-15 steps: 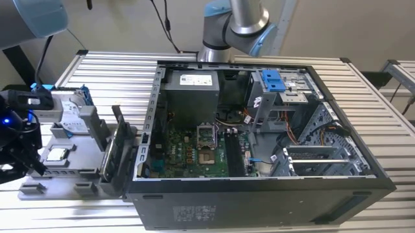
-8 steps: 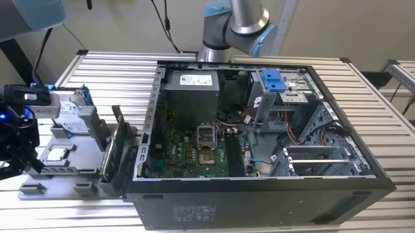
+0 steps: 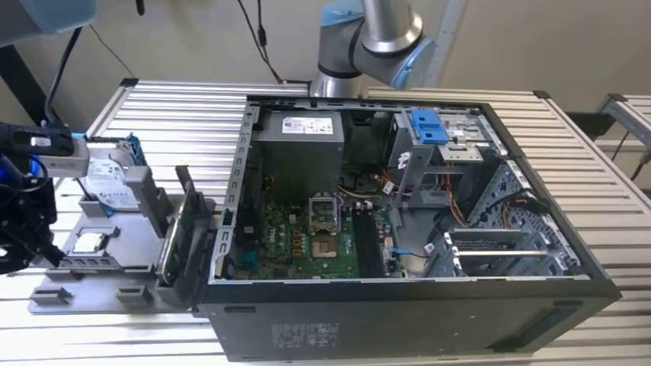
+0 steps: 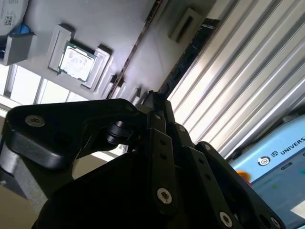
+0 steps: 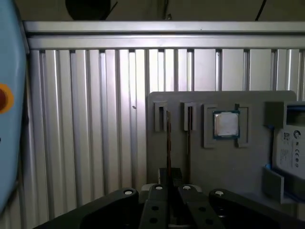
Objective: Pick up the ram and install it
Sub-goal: 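Pick up the ram and move it above insertion slot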
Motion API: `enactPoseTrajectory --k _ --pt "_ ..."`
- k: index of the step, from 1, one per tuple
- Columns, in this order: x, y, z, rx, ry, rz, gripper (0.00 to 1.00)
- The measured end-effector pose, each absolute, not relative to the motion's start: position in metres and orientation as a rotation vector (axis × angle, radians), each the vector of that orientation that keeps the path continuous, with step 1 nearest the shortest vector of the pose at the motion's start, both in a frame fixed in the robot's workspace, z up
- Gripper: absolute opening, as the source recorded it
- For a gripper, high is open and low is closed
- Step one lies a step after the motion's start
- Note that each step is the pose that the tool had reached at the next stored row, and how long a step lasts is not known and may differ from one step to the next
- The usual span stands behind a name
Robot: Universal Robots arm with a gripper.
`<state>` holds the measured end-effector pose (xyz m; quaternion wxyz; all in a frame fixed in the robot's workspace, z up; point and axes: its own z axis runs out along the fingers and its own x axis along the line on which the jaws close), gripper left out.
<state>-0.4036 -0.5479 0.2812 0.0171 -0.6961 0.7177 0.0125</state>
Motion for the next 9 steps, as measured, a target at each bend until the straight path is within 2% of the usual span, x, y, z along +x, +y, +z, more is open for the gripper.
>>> enactPoseTrajectory --k 9 --pt "-0.4035 -0.548 0.2922 -2.164 2.23 0.039 0.14"
